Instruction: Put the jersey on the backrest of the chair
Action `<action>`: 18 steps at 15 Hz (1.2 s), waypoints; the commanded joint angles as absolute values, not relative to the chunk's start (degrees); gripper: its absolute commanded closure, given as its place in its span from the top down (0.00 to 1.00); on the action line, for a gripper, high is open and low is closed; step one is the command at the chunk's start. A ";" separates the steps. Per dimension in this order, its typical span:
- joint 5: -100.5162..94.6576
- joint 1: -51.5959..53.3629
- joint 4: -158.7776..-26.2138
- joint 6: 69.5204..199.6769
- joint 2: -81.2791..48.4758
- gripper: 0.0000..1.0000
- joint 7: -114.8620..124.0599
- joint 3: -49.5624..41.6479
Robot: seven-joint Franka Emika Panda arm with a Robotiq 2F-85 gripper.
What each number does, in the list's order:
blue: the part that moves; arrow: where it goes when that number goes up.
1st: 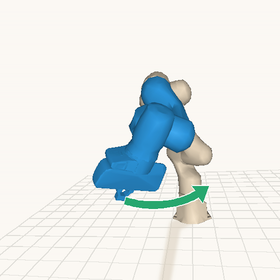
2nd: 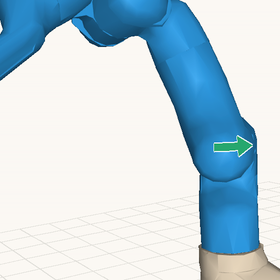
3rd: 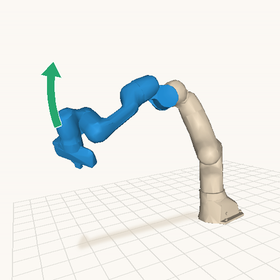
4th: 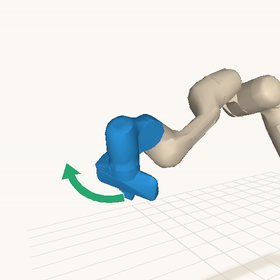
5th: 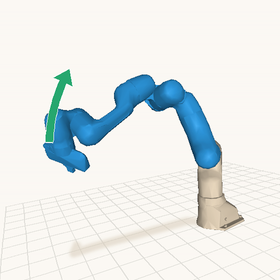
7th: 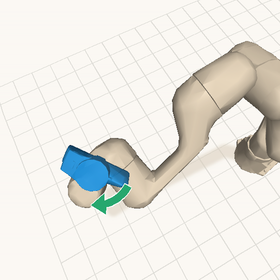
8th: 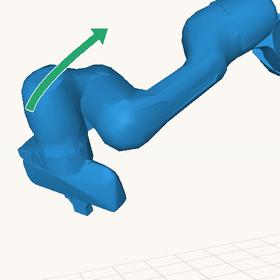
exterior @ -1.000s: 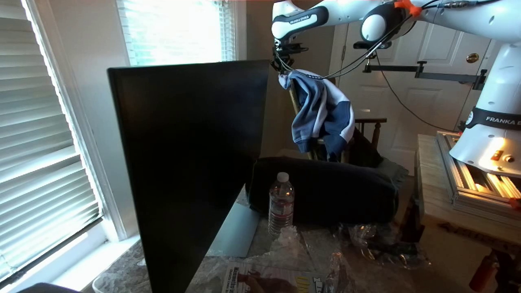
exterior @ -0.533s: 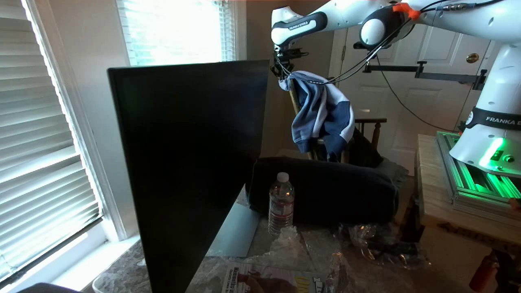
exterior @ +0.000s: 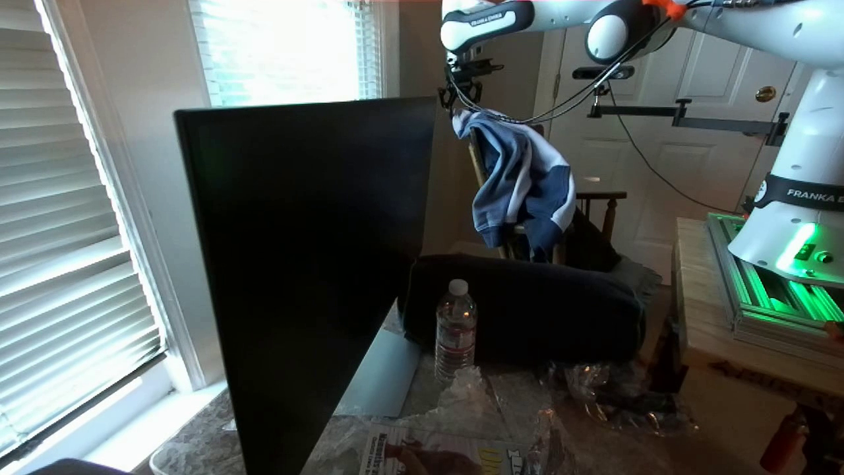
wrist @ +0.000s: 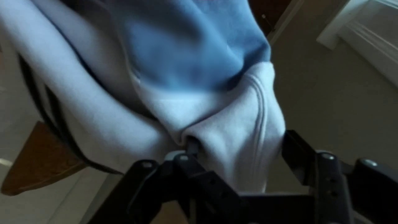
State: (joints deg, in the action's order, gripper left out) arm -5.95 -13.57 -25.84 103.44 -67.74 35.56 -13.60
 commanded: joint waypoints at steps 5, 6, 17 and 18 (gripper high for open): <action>-6.19 -13.31 -27.06 85.35 -56.86 1.00 33.59 -12.98; -6.33 -13.29 -27.09 83.60 -55.86 1.00 33.15 -13.00; -6.97 -13.36 -26.45 71.44 -53.18 1.00 26.97 -13.18; -6.98 -13.37 -26.45 71.29 -53.16 1.00 26.84 -13.16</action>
